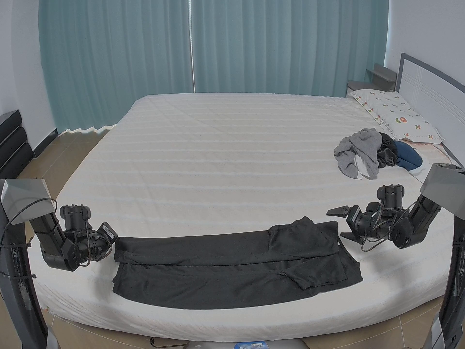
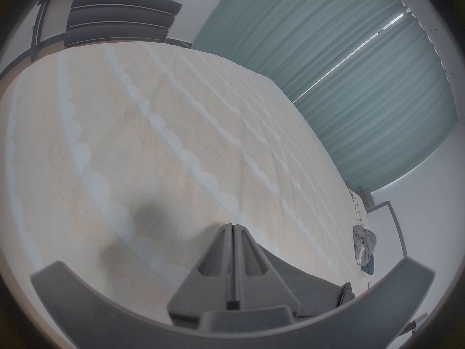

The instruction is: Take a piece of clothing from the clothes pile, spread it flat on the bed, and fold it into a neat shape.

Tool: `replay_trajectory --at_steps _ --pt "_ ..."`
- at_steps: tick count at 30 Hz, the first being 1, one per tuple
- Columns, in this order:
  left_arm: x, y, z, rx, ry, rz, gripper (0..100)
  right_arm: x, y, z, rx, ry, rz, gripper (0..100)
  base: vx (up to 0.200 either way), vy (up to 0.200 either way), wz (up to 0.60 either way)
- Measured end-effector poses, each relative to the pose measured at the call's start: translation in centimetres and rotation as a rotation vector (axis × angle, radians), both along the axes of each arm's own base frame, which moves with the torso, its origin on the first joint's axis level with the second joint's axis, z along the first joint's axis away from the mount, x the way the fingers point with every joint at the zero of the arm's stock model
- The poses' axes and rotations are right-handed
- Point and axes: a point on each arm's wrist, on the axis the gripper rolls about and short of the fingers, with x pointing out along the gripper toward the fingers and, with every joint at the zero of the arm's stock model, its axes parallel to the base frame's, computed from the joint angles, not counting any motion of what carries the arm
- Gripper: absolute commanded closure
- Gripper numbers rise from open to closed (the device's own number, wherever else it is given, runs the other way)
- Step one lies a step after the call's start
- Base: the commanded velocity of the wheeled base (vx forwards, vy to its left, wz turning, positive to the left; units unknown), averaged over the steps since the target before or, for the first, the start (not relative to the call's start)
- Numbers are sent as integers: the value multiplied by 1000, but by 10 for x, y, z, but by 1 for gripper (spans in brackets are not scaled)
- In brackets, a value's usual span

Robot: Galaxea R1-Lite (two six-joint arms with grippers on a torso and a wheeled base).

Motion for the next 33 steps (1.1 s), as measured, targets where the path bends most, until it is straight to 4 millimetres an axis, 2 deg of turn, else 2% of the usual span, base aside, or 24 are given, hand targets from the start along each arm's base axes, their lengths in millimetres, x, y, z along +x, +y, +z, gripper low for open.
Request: replay_trajectory --at_steps 14,15,24,33 --pt "0 -1 0 0 0 -2 100 19 3 -12 -19 -13 -38 0 0 0 0" --pt "0 -1 0 0 0 -2 100 20 2 -12 -17 -13 -40 100 0 0 0" --pt "0 -1 0 0 0 -2 100 26 4 -17 -24 -18 -53 100 0 0 0" --pt "0 -1 0 1 0 -3 100 32 -7 -21 -29 -21 -85 100 0 0 0"
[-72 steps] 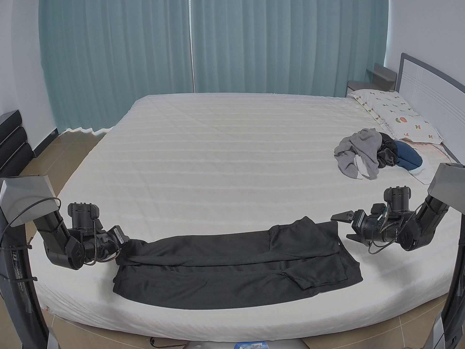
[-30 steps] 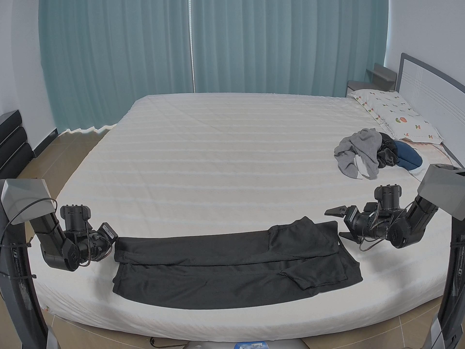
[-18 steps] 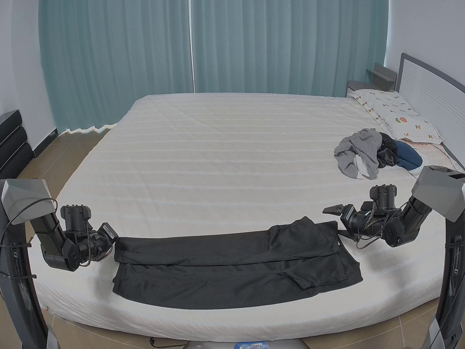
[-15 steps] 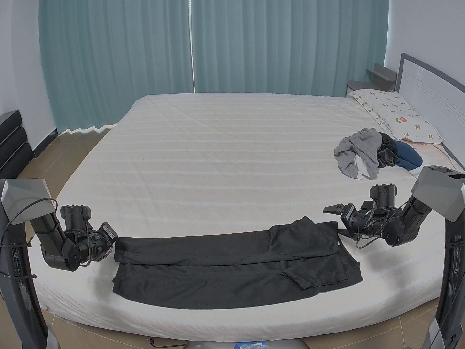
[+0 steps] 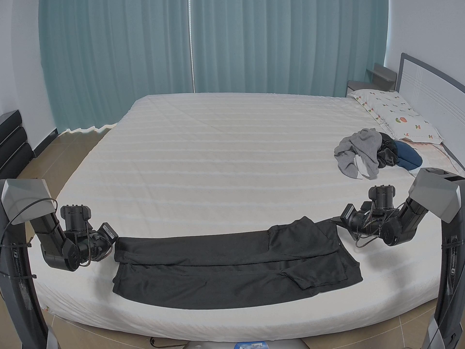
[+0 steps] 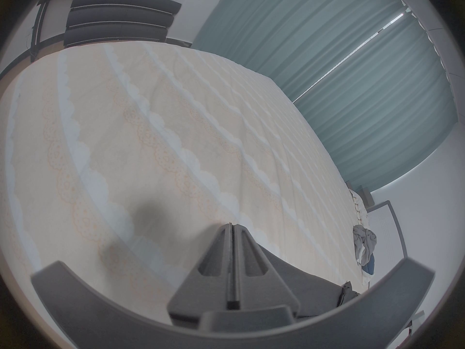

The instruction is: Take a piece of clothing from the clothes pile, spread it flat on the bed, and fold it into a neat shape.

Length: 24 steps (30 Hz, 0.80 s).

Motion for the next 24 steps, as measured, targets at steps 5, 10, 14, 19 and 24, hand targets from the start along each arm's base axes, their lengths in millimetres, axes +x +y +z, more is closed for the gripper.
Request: replay_trajectory --at_steps 5,10,14,19,24 --pt "0 0 0 0 0 0 100 2 -5 0 1 -8 -14 100 0 0 0" --pt "0 0 0 1 0 -2 100 2 -6 -1 1 -6 -16 100 0 0 0" --pt "0 0 0 1 1 -2 100 2 -6 -1 1 -7 -16 100 0 0 0" --pt "0 -1 -1 1 3 -2 0 2 -5 -2 1 -7 -14 0 0 0 0" --pt "0 -1 -1 1 1 -2 0 1 -4 0 2 -8 -10 0 0 0 0"
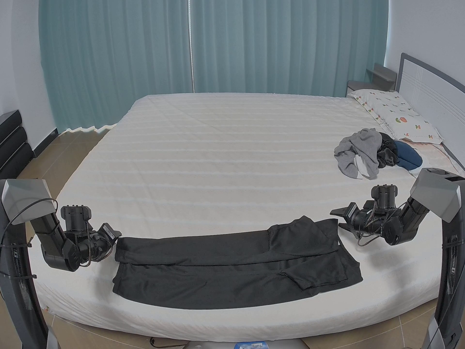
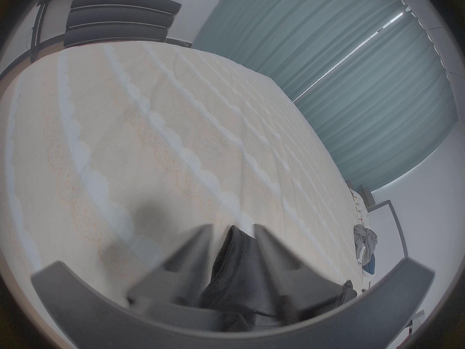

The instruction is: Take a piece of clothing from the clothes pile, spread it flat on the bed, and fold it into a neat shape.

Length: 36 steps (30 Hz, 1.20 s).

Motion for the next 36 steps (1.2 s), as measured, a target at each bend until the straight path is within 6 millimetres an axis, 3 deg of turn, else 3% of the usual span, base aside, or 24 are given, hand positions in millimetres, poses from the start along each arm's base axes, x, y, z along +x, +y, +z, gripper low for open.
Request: replay_trajectory --at_steps 10,25,26,36 --pt "-14 -2 10 12 6 -15 0 -15 -2 19 6 -6 -3 0 0 0 0" --pt "-42 -34 17 96 42 -170 0 -27 1 28 -3 -3 5 0 0 0 0" --pt "-42 -34 17 98 42 -172 100 -28 1 28 -4 -3 7 0 0 0 0" --pt "-45 -33 18 212 55 -143 100 -50 14 41 -15 26 44 0 0 0 0"
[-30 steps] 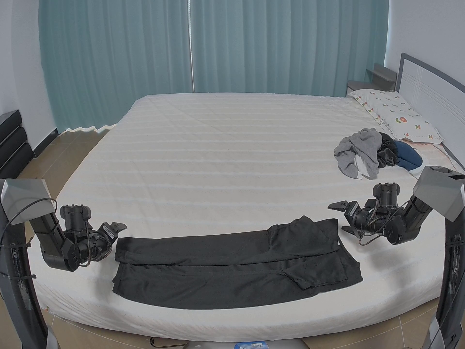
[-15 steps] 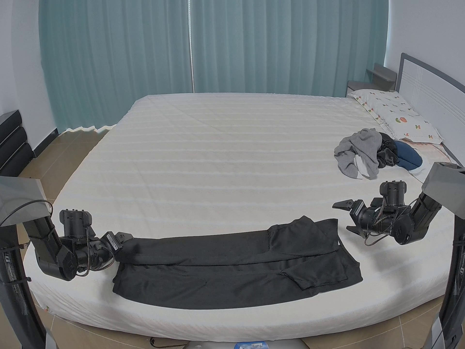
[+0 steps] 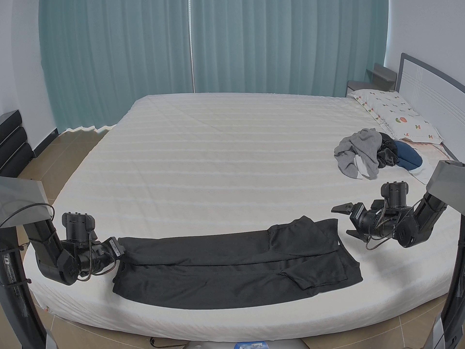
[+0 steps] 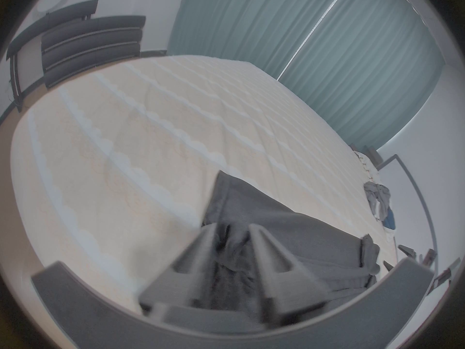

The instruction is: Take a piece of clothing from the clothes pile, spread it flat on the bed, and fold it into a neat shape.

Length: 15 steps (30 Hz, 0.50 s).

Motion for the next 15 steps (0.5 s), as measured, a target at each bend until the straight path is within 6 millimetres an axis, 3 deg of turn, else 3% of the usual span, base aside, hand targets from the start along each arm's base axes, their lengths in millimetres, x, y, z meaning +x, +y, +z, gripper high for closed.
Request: replay_trajectory --at_steps 15 --pt "-3 -3 12 15 -36 0 100 -18 25 1 -127 137 38 0 0 0 0"
